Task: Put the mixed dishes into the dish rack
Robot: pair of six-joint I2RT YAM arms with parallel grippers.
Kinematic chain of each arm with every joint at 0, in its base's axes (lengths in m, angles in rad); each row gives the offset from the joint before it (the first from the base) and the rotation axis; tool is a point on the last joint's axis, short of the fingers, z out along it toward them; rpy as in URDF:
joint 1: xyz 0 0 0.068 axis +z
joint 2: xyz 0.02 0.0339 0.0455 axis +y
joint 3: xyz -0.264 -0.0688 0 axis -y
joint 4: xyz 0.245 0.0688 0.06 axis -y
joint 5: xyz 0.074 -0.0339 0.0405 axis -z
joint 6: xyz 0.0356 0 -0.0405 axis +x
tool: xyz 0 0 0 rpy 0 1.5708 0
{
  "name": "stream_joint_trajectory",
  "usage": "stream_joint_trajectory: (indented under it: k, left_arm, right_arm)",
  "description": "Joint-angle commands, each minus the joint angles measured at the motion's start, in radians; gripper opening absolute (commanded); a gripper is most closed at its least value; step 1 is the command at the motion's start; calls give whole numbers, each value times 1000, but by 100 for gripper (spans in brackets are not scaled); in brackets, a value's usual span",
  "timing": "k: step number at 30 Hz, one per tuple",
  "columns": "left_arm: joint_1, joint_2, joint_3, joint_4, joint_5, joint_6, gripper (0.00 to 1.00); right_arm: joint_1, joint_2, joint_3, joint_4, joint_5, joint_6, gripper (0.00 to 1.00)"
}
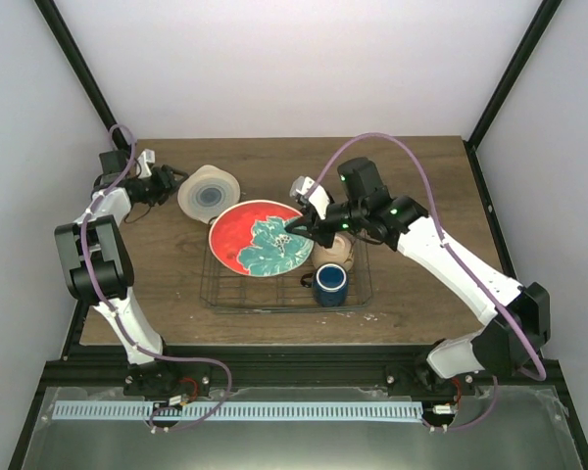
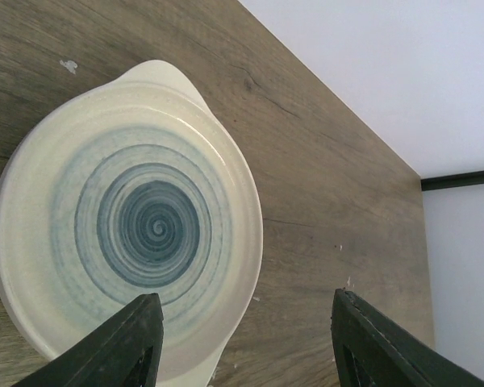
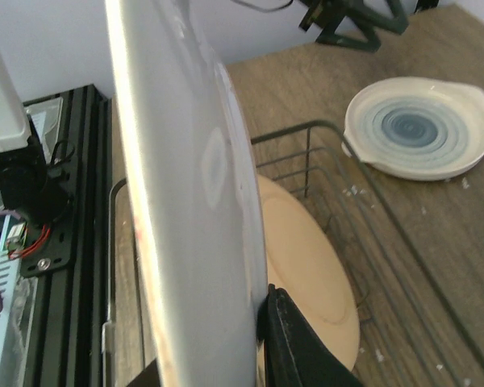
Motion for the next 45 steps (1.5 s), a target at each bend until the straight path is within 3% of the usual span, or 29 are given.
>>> stream_joint_trajectory:
  k: [1, 9, 23, 36, 45]
  left_arm:
    - [-5, -37, -13, -4, -4, 19, 58]
    - [-11, -38, -25, -9, -12, 22, 58]
    - [-19, -47, -39, -8, -14, 21, 58]
    - [-19, -37, -27, -3, -14, 16, 58]
    - [-20, -22, -19, 2, -11, 13, 58]
  right_arm:
    - [31, -80, 20, 32, -29, 6, 1]
    - [114, -90, -33, -20, 95, -8, 1]
    - [135, -67, -62, 116, 364, 2, 1]
    - [135, -18, 44, 134, 474, -58, 1]
    - [135, 14, 99, 149, 471, -89, 1]
